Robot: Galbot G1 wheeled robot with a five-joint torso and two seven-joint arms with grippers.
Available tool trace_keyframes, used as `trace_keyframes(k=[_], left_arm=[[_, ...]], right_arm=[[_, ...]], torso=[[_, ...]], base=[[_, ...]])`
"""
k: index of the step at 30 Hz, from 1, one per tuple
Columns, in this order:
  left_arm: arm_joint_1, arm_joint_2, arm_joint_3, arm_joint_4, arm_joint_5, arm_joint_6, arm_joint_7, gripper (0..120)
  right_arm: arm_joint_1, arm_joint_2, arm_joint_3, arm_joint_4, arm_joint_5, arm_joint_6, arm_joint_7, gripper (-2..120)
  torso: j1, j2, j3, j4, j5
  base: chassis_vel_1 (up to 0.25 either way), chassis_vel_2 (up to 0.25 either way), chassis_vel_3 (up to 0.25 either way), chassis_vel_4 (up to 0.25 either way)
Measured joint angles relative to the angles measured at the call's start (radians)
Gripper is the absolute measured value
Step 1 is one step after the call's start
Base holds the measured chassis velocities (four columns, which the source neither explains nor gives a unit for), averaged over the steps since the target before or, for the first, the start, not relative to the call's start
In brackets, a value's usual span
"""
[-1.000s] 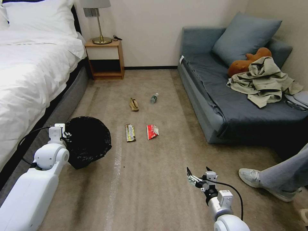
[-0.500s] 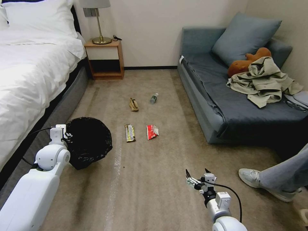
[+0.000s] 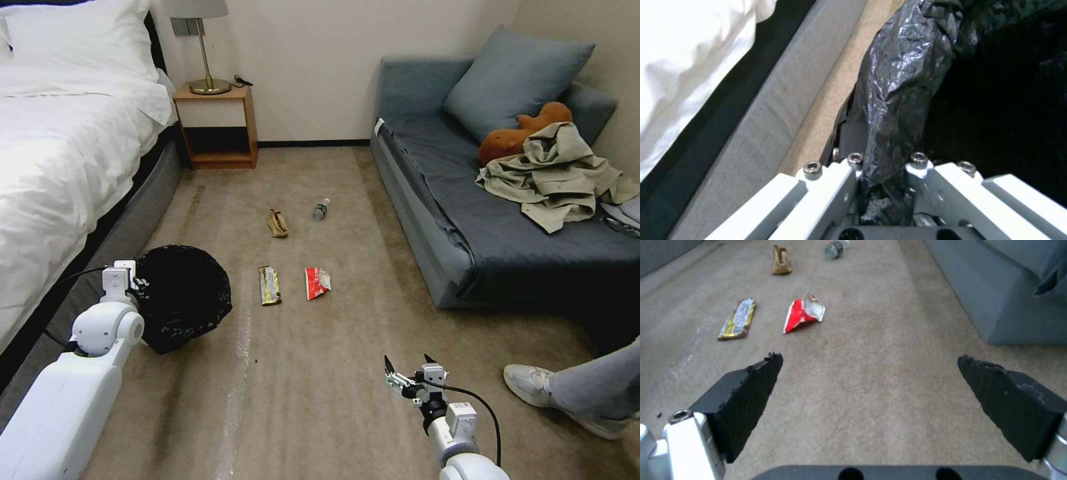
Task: Pick up the trash bin, then pick up the garbage on the floor and place it into the trash bin.
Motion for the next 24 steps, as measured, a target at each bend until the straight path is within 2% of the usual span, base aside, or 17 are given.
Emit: trace_keyframes(k=[24], left_arm=[[-0.017,0.009,-0.002,0.010,-0.012,-0.008,0.013,2]], right_arm=[[-0.012,0.024,-0.002,-0.011,-0.019,-0.001,-0.016,100]], torso=[[0.000,0.000,0.000,0.0000,-0.0001]], base=[[-0.078,0.079,0.076,-0.073]])
